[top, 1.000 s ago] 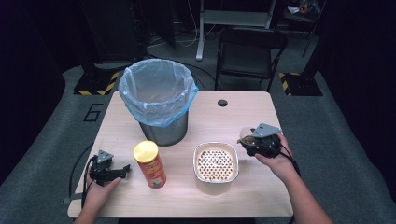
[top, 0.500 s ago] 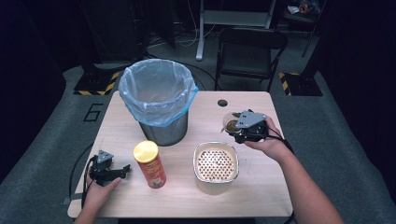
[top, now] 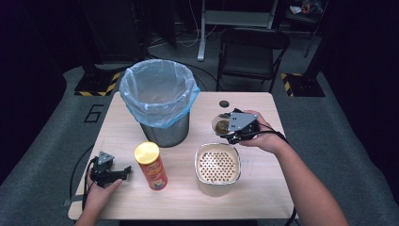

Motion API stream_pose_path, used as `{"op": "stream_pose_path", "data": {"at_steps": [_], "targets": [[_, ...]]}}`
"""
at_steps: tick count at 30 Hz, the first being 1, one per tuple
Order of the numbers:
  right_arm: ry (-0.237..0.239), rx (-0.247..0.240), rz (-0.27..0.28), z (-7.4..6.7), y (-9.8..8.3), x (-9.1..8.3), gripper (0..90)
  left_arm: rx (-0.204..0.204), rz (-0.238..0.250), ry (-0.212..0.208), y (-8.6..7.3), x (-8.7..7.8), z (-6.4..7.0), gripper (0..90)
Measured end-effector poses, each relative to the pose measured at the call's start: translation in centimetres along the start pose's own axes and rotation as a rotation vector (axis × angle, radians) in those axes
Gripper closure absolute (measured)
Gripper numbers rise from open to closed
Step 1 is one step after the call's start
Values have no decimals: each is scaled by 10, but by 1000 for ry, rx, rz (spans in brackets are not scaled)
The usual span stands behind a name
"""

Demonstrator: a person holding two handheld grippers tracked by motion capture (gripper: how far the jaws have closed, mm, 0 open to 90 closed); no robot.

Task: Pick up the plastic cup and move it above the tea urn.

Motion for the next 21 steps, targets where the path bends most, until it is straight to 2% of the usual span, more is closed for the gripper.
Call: {"op": "stream_pose_path", "data": {"at_steps": [4, 5, 7, 10, 14, 16, 17, 21], "targets": [[16, -41, 3, -4, 4, 6, 360, 1, -16, -5, 0, -2, 1, 125], [18, -40, 4, -4, 4, 8, 359, 9, -18, -7, 0, -2, 1, 125], [14, -44, 0, -4, 3, 9, 359, -3, -3, -8, -1, -2, 3, 125], [5, -46, 2, -4, -1, 11, 359, 13, -17, -23, -1, -4, 3, 126], [8, -49, -8, -5, -6, 9, 359, 21, -9, -31, -3, -6, 4, 129], [7, -73, -24, -5, -10, 8, 359, 19, -4, -38, -5, -8, 5, 129], [15, -65, -31, -6, -11, 7, 359, 23, -9, -39, -5, -8, 4, 129], [8, -95, -37, -6, -11, 6, 360, 27, -12, -37, -4, -8, 4, 129]]}}
Point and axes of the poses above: each handheld gripper's, and its own axes: x roughly forward along the jaws, y roughly out of its top, z roughly to its right, the point moved 1 cm from there along x, roughly forward along the jaws, and after that the axes turned 10 degrees about z, right-handed, at the moved point
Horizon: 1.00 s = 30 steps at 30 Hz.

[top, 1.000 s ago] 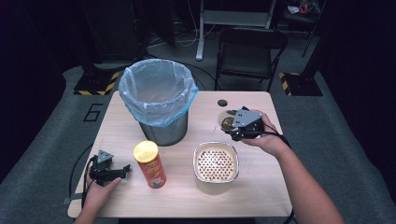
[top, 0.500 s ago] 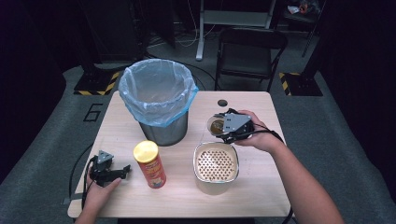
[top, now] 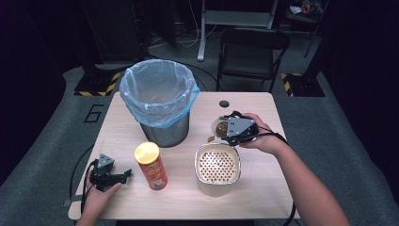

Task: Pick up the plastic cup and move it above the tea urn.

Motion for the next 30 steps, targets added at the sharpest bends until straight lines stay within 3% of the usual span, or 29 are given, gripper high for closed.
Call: {"op": "stream_pose_path", "data": {"at_steps": [1, 4, 5, 12, 27, 29, 30], "targets": [[-6, -33, -1, -3, 2, -1, 359, 2, 7, 0, 0, 0, 0, 128], [0, -47, -6, -5, 3, -1, 359, 1, 6, -5, -1, 0, 1, 128], [-3, -90, -12, -9, 7, -1, 360, 3, 4, -6, -1, 0, 0, 128], [-40, -207, -35, -20, 18, -3, 361, 2, 5, -6, -1, 0, 1, 128], [-23, -274, -40, -30, 26, -3, 361, 1, 6, -5, -1, 0, 1, 128], [-21, -303, -48, -32, 28, -4, 361, 2, 5, -6, -1, 0, 1, 128], [-21, -341, -50, -34, 30, -4, 362, 3, 4, -6, -1, 0, 0, 128]]}}
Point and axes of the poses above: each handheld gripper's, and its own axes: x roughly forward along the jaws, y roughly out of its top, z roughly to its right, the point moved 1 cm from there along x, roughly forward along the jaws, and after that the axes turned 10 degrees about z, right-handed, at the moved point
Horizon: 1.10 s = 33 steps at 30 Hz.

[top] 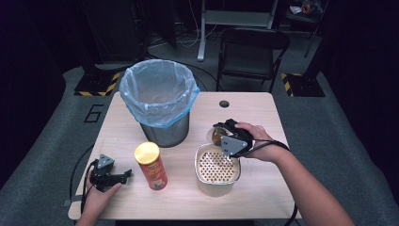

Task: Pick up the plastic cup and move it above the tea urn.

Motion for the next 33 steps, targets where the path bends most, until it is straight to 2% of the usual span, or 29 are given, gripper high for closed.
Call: {"op": "stream_pose_path", "data": {"at_steps": [1, 3, 9, 10, 11, 12, 13, 14, 15, 16, 17, 18, 20, 21, 23, 24, 25, 26, 27, 28, 30, 33], "targets": [[4, -9, -6, -2, 2, 0, 362, -2, 1, 0, 0, 0, 0, 128], [7, -59, -18, -6, 7, -2, 363, -2, 2, 0, 0, 0, 0, 128], [-44, -317, -97, -20, 27, -4, 374, -1, 1, 0, 0, 0, 0, 128], [-60, -389, -127, -25, 32, -4, 377, -1, 1, 0, 0, 0, 0, 128], [-65, -440, -139, -27, 34, -3, 379, -1, 1, 0, 0, 0, 0, 128], [-78, -519, -156, -31, 38, -3, 380, -1, 1, 0, 0, 0, 0, 128], [-80, -540, -167, -34, 39, -2, 380, 0, 0, 0, 0, 0, 0, 128], [-94, -625, -178, -34, 42, -3, 379, -1, 0, 0, 0, 0, 0, 128], [-94, -625, -178, -34, 42, -3, 379, -1, 0, 0, 0, 0, 0, 128], [-98, -660, -193, -36, 42, -2, 379, -1, 1, 0, 0, 0, 0, 128], [-110, -730, -211, -37, 43, -2, 379, -2, 2, 1, 0, 0, 0, 128], [-125, -775, -221, -39, 44, -2, 379, -2, 1, 0, 0, 0, 0, 128], [-157, -806, -235, -44, 42, -1, 377, -2, 1, 0, 0, 0, 0, 128], [-120, -874, -253, -48, 41, 1, 376, -2, 1, 0, 0, 0, 0, 128], [-171, -866, -219, -53, 39, 4, 375, -2, 1, 0, 0, 0, 0, 128], [-182, -897, -225, -55, 38, 4, 374, -1, 1, 0, 0, 0, 0, 128], [-138, -970, -250, -53, 41, 3, 373, -2, 1, 0, 0, 0, 0, 128], [-148, -993, -268, -56, 39, 4, 373, -1, 1, 0, 0, 0, 0, 128], [-196, -953, -272, -62, 35, 3, 372, -2, 1, 0, 0, 0, 0, 128], [-200, -962, -258, -64, 34, 4, 370, -2, 1, 0, 0, 0, 0, 128], [-158, -1009, -288, -65, 36, 3, 368, -1, 1, 0, 0, 0, 0, 128], [-150, -1009, -293, -62, 37, 2, 367, -1, 1, 0, 0, 0, 0, 128]]}}
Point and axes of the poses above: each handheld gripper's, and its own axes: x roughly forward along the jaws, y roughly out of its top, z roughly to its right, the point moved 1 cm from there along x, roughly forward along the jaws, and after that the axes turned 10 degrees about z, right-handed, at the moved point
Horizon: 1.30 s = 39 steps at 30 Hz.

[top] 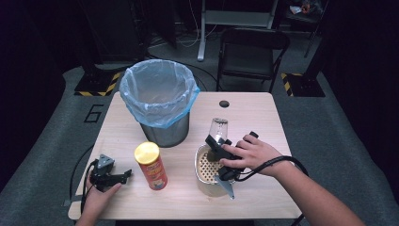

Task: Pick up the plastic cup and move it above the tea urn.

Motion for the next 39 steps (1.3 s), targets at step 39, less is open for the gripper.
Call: {"op": "stream_pose_path", "data": {"at_steps": [39], "targets": [[-48, 87, 15, 4, 2, -2, 358, 2, -4, 0, 0, 0, 0, 127]]}}
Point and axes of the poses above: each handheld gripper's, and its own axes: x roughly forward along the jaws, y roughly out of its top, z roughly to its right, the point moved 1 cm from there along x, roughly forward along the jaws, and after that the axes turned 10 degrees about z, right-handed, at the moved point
